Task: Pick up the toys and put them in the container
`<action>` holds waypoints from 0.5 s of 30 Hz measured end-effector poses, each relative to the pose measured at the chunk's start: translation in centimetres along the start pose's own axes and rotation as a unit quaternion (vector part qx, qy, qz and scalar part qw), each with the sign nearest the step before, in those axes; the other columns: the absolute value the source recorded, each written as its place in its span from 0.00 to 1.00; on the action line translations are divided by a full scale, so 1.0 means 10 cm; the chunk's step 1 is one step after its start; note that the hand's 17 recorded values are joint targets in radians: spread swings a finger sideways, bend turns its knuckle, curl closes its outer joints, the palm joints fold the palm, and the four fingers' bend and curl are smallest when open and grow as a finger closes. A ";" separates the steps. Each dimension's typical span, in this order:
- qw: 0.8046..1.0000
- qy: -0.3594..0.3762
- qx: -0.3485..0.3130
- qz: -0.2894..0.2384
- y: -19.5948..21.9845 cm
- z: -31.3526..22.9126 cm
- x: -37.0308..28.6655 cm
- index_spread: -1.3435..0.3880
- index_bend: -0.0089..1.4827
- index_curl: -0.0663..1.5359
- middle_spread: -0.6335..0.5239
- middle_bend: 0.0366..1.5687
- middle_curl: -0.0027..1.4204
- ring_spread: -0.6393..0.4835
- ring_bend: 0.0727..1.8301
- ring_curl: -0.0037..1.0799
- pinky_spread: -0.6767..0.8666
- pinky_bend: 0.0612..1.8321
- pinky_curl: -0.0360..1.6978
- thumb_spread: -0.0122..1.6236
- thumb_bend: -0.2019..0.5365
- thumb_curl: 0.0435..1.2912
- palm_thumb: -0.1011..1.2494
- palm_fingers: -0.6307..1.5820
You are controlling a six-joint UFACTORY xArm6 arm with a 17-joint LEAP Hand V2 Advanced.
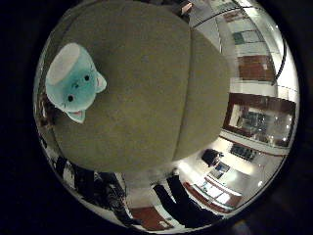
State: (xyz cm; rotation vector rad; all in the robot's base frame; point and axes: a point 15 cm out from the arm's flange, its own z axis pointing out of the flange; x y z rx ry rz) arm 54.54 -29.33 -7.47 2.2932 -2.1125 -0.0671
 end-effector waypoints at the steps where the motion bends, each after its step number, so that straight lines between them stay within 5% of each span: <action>1: 1.000 -0.001 -0.002 0.000 0.02 0.05 -0.01 0.57 0.12 0.23 0.62 0.10 0.22 0.75 0.12 0.23 0.71 0.28 0.07 0.66 0.24 0.19 0.37 0.36; 15: 1.000 0.003 -0.009 0.019 0.10 0.70 -0.13 0.57 0.12 0.24 0.63 0.10 0.22 0.75 0.11 0.23 0.71 0.28 0.06 0.66 0.25 0.19 0.41 0.37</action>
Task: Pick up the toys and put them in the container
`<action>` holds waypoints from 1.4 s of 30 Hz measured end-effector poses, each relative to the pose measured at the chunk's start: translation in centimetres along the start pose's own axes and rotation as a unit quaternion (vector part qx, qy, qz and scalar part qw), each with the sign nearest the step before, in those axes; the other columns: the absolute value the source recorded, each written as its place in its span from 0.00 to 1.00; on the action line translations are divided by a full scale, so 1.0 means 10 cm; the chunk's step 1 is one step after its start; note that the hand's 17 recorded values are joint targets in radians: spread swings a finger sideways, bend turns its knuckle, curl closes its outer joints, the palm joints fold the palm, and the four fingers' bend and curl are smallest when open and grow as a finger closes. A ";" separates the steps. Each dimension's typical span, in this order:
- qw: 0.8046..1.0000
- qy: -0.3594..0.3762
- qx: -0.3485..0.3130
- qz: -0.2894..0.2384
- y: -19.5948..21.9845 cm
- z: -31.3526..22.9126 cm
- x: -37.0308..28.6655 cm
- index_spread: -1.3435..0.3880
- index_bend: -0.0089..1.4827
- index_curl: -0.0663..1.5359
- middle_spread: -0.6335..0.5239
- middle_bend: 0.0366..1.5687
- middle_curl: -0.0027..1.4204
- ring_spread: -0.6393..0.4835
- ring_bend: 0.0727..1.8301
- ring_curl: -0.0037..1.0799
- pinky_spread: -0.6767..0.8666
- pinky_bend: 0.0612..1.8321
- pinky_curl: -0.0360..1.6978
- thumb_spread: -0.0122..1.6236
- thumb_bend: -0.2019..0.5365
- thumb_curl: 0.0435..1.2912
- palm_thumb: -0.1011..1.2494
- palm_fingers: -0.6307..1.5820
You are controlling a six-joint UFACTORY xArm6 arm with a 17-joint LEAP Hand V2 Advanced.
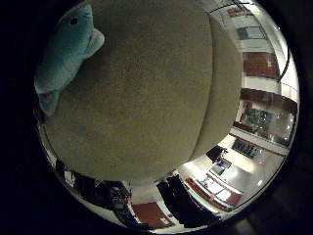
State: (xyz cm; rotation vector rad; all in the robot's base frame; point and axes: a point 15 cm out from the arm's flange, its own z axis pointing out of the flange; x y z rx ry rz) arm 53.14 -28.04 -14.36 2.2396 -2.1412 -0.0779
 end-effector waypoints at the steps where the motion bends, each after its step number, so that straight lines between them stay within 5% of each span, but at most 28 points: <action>1: 1.000 0.002 0.001 0.000 -0.01 0.04 -0.01 0.57 0.12 0.24 0.63 0.10 0.22 0.75 0.11 0.23 0.71 0.28 0.06 0.66 0.24 0.19 0.41 0.37; 4: 1.000 0.007 0.005 0.001 -0.04 0.10 -0.05 0.58 0.11 0.23 0.62 0.11 0.22 0.75 0.14 0.24 0.71 0.29 0.06 0.66 0.25 0.20 0.45 0.41; 6: 1.000 0.010 0.010 0.004 -0.07 0.12 -0.05 0.59 0.12 0.23 0.55 0.17 0.24 0.67 0.20 0.25 0.70 0.31 0.04 0.66 0.25 0.21 0.48 0.54; 8: 1.000 0.014 0.020 0.008 -0.10 0.12 -0.03 0.56 0.15 0.24 0.43 0.28 0.28 0.50 0.29 0.28 0.55 0.37 0.02 0.66 0.27 0.21 0.52 0.77; 11: 0.999 0.023 0.038 0.014 -0.16 0.08 0.07 0.52 0.28 0.34 0.33 0.43 0.39 0.35 0.47 0.43 0.30 0.59 0.11 0.67 0.27 0.22 0.60 0.90; 16: 0.996 0.044 0.076 0.024 -0.23 -0.13 0.40 0.52 0.57 0.52 0.31 0.67 0.54 0.34 0.67 0.58 0.29 0.80 0.23 0.68 0.26 0.24 0.69 0.83; 20: 0.992 0.063 0.107 0.031 -0.28 -0.61 0.79 0.56 0.68 0.59 0.34 0.75 0.59 0.35 0.72 0.64 0.32 0.85 0.28 0.69 0.27 0.27 0.75 0.80; 31: 0.986 0.079 0.146 0.029 -0.29 -2.22 0.70 0.61 0.73 0.63 0.40 0.82 0.60 0.36 0.73 0.72 0.33 0.85 0.35 0.70 0.26 0.36 0.86 0.78; 42: 0.982 0.055 0.181 -0.016 0.08 -3.71 -0.34 0.62 0.73 0.63 0.40 0.84 0.58 0.36 0.72 0.75 0.33 0.83 0.40 0.69 0.25 0.40 0.85 0.78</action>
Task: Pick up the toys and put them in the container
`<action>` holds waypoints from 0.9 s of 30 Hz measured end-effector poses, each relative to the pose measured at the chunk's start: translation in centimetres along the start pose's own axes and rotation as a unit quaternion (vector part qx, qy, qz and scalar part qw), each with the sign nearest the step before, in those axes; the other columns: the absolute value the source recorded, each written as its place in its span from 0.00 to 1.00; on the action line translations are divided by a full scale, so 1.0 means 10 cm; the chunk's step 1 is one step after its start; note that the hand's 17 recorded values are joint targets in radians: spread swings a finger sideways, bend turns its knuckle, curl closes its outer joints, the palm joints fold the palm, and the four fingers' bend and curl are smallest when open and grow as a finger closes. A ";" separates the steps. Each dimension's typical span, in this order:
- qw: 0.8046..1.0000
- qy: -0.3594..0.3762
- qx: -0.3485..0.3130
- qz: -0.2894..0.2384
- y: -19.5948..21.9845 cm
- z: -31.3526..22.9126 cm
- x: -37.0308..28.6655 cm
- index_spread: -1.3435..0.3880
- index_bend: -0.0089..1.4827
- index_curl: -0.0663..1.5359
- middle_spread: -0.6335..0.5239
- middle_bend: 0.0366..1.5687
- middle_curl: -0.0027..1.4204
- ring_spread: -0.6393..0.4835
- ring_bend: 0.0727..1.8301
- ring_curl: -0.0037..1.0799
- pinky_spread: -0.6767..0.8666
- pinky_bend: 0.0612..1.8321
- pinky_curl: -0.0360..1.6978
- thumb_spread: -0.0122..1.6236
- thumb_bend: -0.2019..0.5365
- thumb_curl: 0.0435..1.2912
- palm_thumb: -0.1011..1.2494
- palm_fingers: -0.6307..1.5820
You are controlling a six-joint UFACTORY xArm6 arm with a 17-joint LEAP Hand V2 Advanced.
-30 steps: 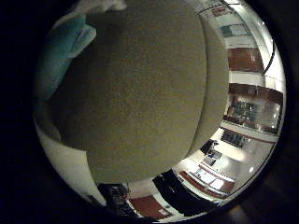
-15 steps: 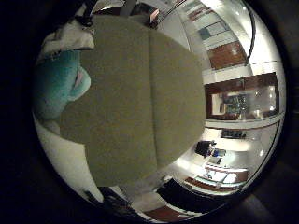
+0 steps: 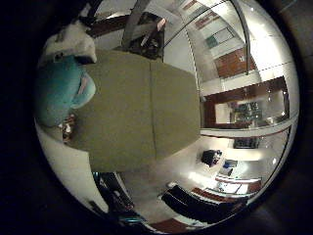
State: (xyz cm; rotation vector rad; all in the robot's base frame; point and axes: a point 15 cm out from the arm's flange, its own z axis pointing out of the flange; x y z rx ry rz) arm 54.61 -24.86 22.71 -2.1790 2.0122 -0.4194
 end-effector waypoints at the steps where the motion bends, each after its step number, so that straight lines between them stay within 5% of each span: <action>1: 1.000 -0.003 0.004 -0.008 -0.01 -0.11 -0.13 0.62 0.73 0.63 0.41 0.84 0.58 0.36 0.72 0.76 0.33 0.82 0.40 0.69 0.26 0.41 0.85 0.78; 10: 0.993 -0.053 0.045 -0.094 -0.06 -0.85 -1.69 0.63 0.74 0.63 0.41 0.84 0.57 0.36 0.71 0.77 0.32 0.80 0.44 0.69 0.26 0.42 0.85 0.78; 27: 0.966 -0.140 0.093 -0.195 0.04 -1.05 -4.39 0.63 0.74 0.63 0.41 0.85 0.57 0.36 0.71 0.79 0.32 0.78 0.47 0.68 0.26 0.44 0.85 0.79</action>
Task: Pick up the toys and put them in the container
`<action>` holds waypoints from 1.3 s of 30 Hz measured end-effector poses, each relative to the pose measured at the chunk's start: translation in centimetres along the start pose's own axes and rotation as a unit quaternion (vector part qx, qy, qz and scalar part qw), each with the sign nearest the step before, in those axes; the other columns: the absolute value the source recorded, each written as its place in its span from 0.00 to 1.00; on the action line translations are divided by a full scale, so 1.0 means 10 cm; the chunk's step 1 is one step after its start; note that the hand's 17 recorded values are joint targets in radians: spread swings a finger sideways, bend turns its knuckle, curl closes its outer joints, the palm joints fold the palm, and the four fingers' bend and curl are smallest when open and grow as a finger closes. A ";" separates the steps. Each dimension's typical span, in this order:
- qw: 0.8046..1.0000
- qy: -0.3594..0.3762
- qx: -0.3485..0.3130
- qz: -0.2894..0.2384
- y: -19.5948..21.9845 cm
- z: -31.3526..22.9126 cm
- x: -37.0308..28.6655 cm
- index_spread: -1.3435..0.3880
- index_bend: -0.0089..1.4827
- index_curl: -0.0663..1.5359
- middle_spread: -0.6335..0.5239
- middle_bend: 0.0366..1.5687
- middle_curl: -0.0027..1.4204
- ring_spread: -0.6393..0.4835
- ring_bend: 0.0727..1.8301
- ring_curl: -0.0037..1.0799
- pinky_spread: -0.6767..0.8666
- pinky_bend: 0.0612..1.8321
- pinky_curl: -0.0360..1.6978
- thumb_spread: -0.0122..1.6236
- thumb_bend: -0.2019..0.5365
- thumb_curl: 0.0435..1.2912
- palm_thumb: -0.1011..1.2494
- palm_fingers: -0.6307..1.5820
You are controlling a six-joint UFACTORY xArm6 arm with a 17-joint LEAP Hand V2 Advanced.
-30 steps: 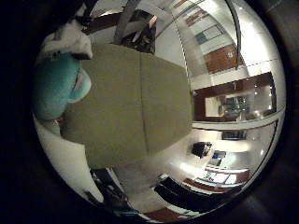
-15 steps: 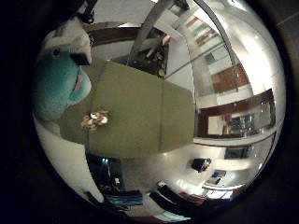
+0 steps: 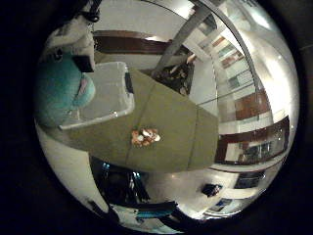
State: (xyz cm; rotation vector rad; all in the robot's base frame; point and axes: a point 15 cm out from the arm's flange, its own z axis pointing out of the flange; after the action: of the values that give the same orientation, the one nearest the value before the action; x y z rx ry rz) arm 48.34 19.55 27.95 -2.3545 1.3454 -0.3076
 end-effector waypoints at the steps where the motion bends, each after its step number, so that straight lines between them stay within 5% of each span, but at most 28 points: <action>1: 1.000 -0.003 0.002 -0.004 -0.03 0.05 -0.08 0.63 0.74 0.63 0.41 0.85 0.56 0.36 0.71 0.79 0.32 0.78 0.48 0.68 0.26 0.44 0.85 0.79; 12: 0.999 -0.005 0.040 -0.030 -0.23 0.67 -0.44 0.62 0.70 0.63 0.40 0.81 0.57 0.35 0.70 0.78 0.31 0.77 0.48 0.71 0.25 0.42 0.78 0.77; 15: 0.999 -0.004 0.026 -0.032 -0.14 0.86 -0.44 0.61 0.62 0.61 0.41 0.77 0.55 0.36 0.68 0.74 0.30 0.73 0.46 0.71 0.24 0.40 0.74 0.76; 22: 0.999 -0.002 0.017 -0.046 -0.07 0.96 -0.41 0.56 0.34 0.54 0.38 0.59 0.48 0.36 0.63 0.62 0.22 0.59 0.39 0.68 0.24 0.36 0.66 0.52; 28: 0.998 0.000 0.010 -0.065 -0.03 1.03 -0.37 0.51 0.33 0.44 0.41 0.38 0.37 0.40 0.44 0.47 0.44 0.48 0.34 0.70 0.24 0.32 0.60 0.32; 32: 0.997 -0.001 0.006 -0.073 -0.01 1.05 -0.38 0.51 0.27 0.36 0.44 0.29 0.30 0.53 0.35 0.37 0.59 0.41 0.28 0.69 0.23 0.29 0.55 0.31; 39: 0.997 -0.002 -0.001 -0.081 0.02 1.05 -0.39 0.51 0.20 0.30 0.48 0.20 0.26 0.62 0.27 0.29 0.67 0.34 0.22 0.68 0.24 0.25 0.51 0.33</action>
State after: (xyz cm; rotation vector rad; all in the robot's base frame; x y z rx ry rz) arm 50.29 25.31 18.54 -2.4692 1.1544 -0.3497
